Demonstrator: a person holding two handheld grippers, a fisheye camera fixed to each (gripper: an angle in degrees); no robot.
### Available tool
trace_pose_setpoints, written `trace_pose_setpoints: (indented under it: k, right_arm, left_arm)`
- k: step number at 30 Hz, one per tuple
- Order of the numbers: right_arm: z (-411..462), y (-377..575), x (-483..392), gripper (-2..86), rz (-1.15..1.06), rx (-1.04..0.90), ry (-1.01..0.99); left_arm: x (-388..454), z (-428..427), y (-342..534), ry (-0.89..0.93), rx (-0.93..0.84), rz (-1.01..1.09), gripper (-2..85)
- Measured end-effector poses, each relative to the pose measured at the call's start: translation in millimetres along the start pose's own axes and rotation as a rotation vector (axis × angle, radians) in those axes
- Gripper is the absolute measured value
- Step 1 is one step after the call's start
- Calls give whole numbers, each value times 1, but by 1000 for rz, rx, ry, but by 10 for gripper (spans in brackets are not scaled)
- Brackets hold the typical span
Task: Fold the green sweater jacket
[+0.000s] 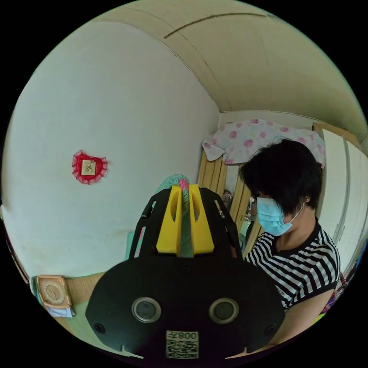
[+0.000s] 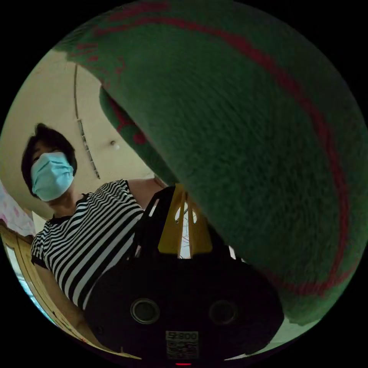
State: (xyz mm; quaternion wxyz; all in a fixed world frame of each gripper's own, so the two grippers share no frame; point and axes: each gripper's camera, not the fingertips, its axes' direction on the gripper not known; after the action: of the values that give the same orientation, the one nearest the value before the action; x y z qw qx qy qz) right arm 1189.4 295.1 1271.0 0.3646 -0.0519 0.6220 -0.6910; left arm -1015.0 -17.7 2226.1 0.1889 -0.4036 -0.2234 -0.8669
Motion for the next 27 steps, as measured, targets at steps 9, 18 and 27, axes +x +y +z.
trace_pose_setpoints:
  k: [9, 18, 27]
  right_arm:
    - [-75, 40, -80, 8, 231, 203, 370]
    - [-151, 73, -200, 63, 354, 460, 776]
    - [-104, 17, -223, 106, 349, 79, 1006]
  left_arm:
    - [-66, 33, -105, 157, -63, -39, 31]
    - [-97, 88, -187, 215, -171, -112, 31]
    - [-101, 109, -275, 169, -235, -123, 31]
